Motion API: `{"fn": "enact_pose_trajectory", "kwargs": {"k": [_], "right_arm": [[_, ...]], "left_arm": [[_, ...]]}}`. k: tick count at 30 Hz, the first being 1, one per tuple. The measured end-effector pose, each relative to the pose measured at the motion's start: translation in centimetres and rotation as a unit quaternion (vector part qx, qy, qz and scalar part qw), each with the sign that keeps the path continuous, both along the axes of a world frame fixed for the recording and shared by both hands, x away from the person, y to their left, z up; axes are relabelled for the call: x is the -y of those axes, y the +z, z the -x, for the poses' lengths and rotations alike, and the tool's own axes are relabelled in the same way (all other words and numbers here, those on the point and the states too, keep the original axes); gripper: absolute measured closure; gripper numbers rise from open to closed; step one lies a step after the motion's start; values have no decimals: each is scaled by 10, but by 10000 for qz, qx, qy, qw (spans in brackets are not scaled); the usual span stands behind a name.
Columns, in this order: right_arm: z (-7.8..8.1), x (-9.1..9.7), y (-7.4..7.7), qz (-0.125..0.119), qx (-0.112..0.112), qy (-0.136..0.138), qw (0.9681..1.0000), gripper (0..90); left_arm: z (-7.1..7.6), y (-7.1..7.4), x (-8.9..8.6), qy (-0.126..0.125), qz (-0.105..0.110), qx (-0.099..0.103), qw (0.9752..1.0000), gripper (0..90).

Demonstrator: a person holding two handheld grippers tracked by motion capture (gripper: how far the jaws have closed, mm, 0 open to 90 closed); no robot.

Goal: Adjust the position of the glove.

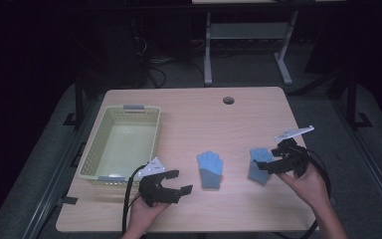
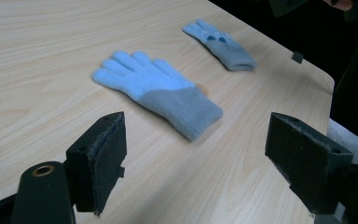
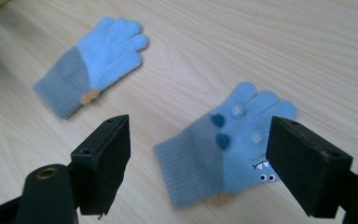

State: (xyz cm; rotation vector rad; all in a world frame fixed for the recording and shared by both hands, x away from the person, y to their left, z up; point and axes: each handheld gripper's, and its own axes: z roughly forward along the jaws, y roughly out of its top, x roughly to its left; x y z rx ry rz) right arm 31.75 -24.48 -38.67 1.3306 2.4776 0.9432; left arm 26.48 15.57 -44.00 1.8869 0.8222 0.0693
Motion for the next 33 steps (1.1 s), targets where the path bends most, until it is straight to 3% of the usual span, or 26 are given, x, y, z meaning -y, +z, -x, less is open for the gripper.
{"fn": "enact_pose_trajectory", "kwargs": {"k": [16, 33], "right_arm": [[-32, -6, -27, 293, -508, -31, 9983, 276], [-42, -3, -46, 533, -861, -141, 9948, 420]], "left_arm": [[1, 0, 0, 14, 24, 2, 10000, 203], [2, 2, -1, 76, 10, 90, 9999, 207]]}}
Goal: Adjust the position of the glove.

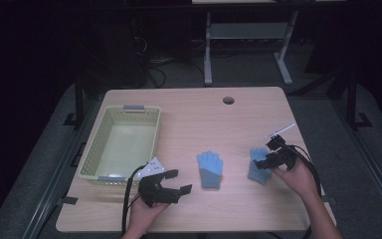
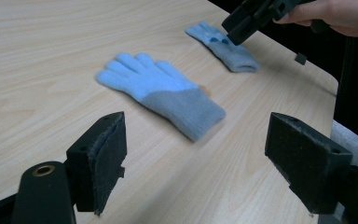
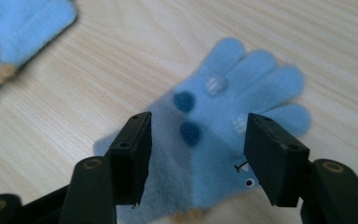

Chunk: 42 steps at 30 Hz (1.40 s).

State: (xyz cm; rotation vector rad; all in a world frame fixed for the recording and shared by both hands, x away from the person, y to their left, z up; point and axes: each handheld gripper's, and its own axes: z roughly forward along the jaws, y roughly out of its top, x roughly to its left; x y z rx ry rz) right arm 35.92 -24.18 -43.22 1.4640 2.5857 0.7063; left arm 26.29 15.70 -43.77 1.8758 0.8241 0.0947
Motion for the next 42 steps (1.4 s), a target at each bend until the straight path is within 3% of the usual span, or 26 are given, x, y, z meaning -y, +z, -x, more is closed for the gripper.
{"fn": "enact_pose_trajectory", "kwargs": {"k": [10, 20, 42], "right_arm": [[-2, -3, -8, 289, -159, 66, 9994, 463], [-1, -13, -11, 707, -60, 185, 9973, 526], [-2, -10, -10, 522, -241, 118, 9983, 767]], "left_arm": [[-1, -1, 0, -22, 14, -36, 10000, 207], [-1, -1, -1, -13, 37, -76, 10000, 207], [0, -2, 0, 7, 40, -55, 10000, 211]]}}
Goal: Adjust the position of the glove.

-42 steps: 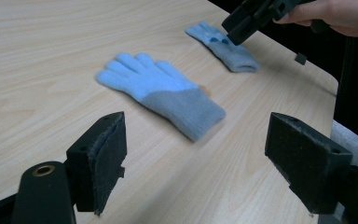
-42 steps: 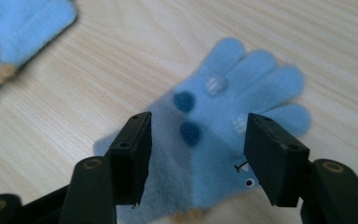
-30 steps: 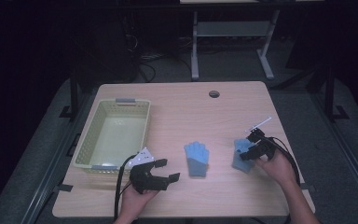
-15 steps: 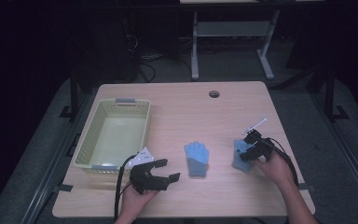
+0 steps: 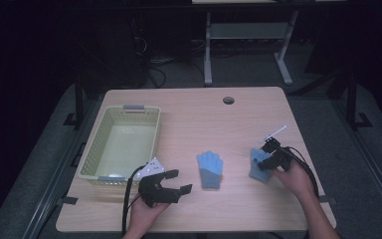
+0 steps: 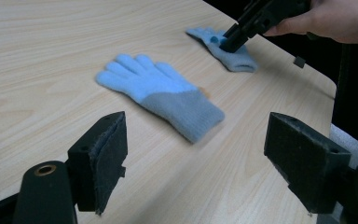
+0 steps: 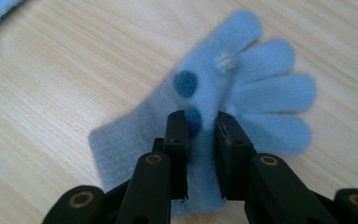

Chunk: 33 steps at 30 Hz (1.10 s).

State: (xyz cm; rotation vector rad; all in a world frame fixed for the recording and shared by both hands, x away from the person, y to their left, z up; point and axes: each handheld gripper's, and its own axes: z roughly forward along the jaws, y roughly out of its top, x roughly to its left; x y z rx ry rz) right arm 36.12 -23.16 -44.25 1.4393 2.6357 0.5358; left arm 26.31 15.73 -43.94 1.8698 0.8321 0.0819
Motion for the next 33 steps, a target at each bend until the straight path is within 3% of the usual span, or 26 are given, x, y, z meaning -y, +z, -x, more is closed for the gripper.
{"fn": "enact_pose_trajectory", "kwargs": {"k": [8, 21, 33], "right_arm": [[1, 4, 3, -170, -61, -40, 9998, 797], [11, 10, 19, -332, 231, -52, 9992, 802], [16, -4, 47, -260, 596, 255, 9976, 802]], "left_arm": [[1, 2, -2, 65, 30, 92, 9999, 214], [1, 1, -2, 90, 65, 36, 9999, 214], [1, 0, -3, 129, 83, 18, 9999, 214]]}}
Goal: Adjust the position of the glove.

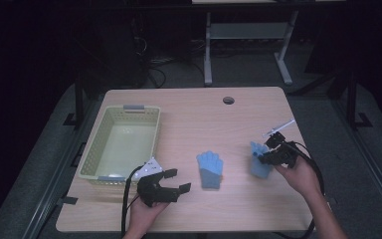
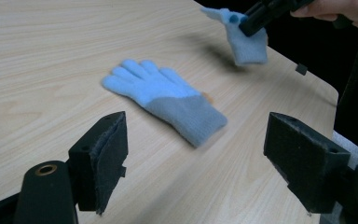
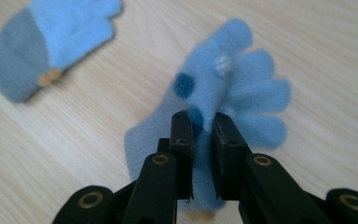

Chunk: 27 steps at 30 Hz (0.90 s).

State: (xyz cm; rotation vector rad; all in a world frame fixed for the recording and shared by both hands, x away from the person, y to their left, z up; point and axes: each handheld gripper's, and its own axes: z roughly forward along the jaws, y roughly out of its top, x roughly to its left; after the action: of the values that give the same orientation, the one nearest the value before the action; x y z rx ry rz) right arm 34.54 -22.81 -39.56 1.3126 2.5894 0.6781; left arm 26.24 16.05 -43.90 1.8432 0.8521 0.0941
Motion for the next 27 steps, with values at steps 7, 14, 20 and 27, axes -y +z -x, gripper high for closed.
{"fn": "enact_pose_trajectory", "kwargs": {"k": [7, 14, 20, 27], "right_arm": [[-1, -8, 6, -95, 6, 97, 9999, 801], [-2, -19, 20, -244, 98, 209, 9994, 801], [-2, -31, 29, -272, 116, 365, 9989, 801], [-2, -47, 39, -310, 173, 606, 9975, 801]], "left_arm": [[0, 1, 0, 16, -10, 29, 10000, 214], [0, 1, -2, 8, -19, -1, 10000, 214], [0, 1, -2, 23, 28, 3, 10000, 214], [0, 2, -3, 18, 23, 41, 10000, 214]]}}
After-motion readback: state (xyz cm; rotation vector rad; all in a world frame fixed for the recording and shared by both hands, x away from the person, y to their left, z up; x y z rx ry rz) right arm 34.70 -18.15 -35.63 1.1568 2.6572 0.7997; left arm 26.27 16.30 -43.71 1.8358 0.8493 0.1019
